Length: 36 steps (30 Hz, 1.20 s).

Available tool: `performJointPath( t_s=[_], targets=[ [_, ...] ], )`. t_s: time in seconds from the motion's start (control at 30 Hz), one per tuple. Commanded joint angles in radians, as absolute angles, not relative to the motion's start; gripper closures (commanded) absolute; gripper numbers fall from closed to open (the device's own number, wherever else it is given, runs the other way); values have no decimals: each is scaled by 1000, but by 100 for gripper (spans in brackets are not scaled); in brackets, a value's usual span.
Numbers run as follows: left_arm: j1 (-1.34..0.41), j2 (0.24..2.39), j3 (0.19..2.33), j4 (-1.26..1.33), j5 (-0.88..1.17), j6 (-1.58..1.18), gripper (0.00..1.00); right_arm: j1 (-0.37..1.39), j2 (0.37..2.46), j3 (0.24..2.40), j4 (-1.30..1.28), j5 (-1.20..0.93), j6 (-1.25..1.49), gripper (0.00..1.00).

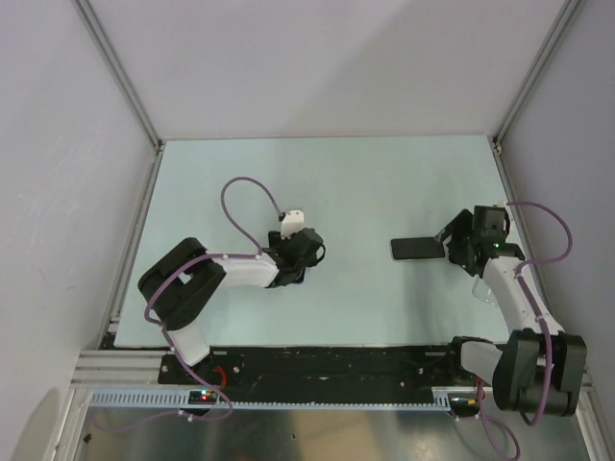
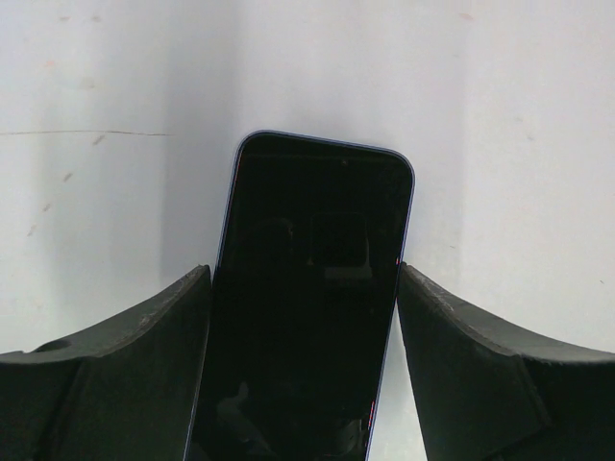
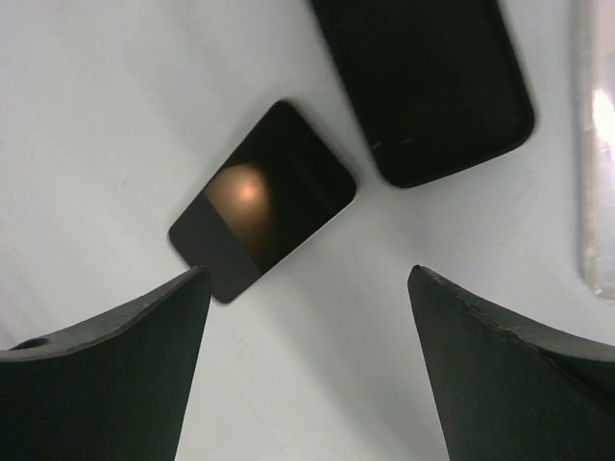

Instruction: Put the phone into the phone case

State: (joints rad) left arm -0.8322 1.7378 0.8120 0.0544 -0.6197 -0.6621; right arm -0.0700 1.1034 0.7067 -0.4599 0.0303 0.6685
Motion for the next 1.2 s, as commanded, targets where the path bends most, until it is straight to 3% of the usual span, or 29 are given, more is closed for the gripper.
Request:
performJointPath(
  t_s=[0.0, 0.2, 0.5, 0.7, 1.0, 1.17],
  targets=[
    [-782, 1729, 756, -92, -630, -813, 31, -160, 1176, 714, -406, 27, 638, 13],
    [-773, 1693, 755, -71, -607, -845, 21, -228, 1250, 741, -415, 32, 646, 19],
    [-773, 1636, 729, -24, -589, -834, 6, -243, 1196, 811, -517, 158, 662, 25],
    [-773, 1617, 731, -6, -562, -810, 4, -258, 1270, 871, -476, 115, 639, 32],
    [-774, 1562, 739, -8, -548, -772, 4, -182, 1625, 1129, -552, 138, 558, 53],
    [-775, 1539, 751, -18, -548, -757, 4, -183, 1707, 1174, -553, 146, 533, 55]
  ],
)
